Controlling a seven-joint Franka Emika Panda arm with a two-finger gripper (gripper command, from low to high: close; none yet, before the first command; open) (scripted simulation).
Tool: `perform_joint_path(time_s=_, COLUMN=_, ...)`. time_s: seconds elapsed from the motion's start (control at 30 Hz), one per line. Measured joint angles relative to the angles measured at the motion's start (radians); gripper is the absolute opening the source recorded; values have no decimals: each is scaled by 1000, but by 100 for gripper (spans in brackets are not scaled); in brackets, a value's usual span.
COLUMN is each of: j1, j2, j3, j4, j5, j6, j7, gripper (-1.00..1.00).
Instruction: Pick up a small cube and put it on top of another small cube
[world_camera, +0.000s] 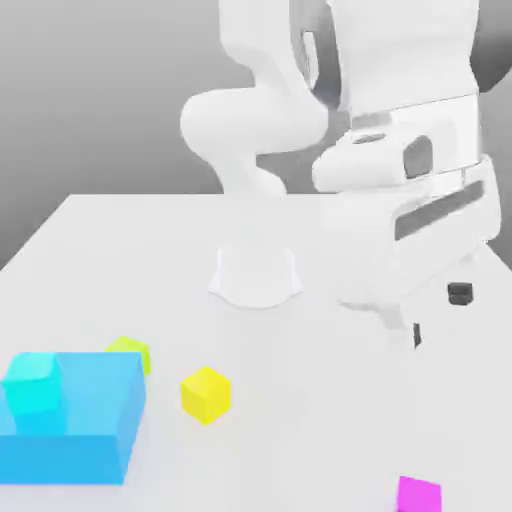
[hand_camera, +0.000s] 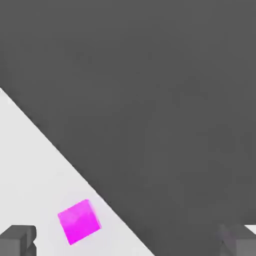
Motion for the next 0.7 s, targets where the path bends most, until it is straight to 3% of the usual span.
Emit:
perform_joint_path(time_s=0.3, j1=46, j2=300, j3=23, j4=6, j5=-131, j6=107, j7=-162, gripper=0)
perform_joint_path(time_s=0.43, j1=46, j2=445, j3=31, j4=33, j5=-139, j6=209, j7=-181, gripper=0)
perform_joint_path(time_s=0.47, j1=43, j2=473, j3=34, j4=39, j5=-137, j6=230, j7=-183, gripper=-100)
perform_joint_path(time_s=0.7, j1=43, j2=474, j3=35, j4=39, j5=-138, j6=230, j7=-183, gripper=-100)
